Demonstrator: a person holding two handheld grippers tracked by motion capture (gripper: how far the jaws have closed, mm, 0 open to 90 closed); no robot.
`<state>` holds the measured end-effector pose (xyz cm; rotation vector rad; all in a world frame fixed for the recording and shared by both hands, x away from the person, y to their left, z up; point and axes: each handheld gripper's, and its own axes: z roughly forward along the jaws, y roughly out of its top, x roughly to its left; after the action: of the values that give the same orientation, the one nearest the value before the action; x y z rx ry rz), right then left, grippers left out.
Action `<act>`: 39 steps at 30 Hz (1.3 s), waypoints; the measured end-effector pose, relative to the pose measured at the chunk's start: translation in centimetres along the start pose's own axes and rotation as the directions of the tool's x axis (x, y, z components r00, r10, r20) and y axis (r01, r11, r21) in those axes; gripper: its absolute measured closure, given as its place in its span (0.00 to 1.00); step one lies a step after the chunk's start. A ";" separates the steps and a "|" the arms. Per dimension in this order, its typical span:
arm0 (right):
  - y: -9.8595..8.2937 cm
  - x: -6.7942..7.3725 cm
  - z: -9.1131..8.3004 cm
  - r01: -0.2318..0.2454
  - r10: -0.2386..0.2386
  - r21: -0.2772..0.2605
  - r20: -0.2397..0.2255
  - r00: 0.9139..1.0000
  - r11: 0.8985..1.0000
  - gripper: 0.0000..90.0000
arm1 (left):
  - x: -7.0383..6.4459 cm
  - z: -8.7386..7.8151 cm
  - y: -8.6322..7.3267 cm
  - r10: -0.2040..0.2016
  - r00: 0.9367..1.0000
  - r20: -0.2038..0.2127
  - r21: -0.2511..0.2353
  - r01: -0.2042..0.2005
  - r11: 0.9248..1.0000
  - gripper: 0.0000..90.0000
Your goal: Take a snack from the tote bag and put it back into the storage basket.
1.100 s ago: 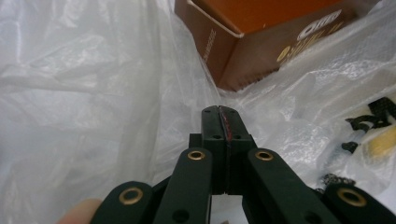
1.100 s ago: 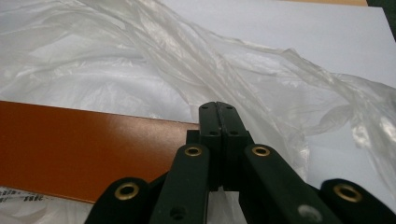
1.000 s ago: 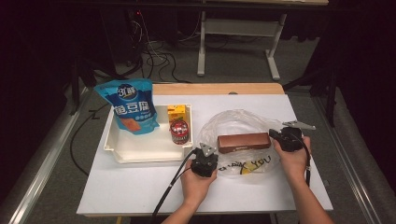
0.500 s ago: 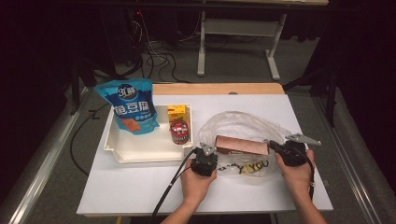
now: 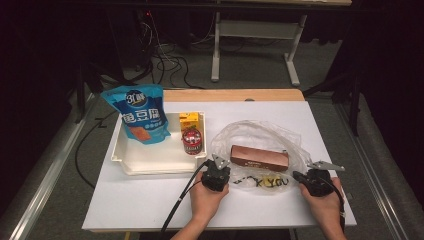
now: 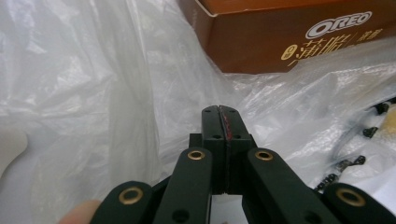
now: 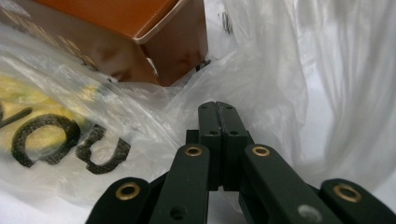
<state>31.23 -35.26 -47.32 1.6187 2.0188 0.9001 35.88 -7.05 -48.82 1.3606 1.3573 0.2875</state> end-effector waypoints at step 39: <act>3.5 1.2 -1.9 0.079 -0.111 -0.224 -0.136 0.985 0.971 0.81 | -4.1 1.4 0.9 -0.042 0.993 0.114 0.016 0.040 0.999 0.98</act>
<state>32.17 -34.13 -43.45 1.3614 1.9935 1.1901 36.24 -10.81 -46.47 1.3385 1.2918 0.1706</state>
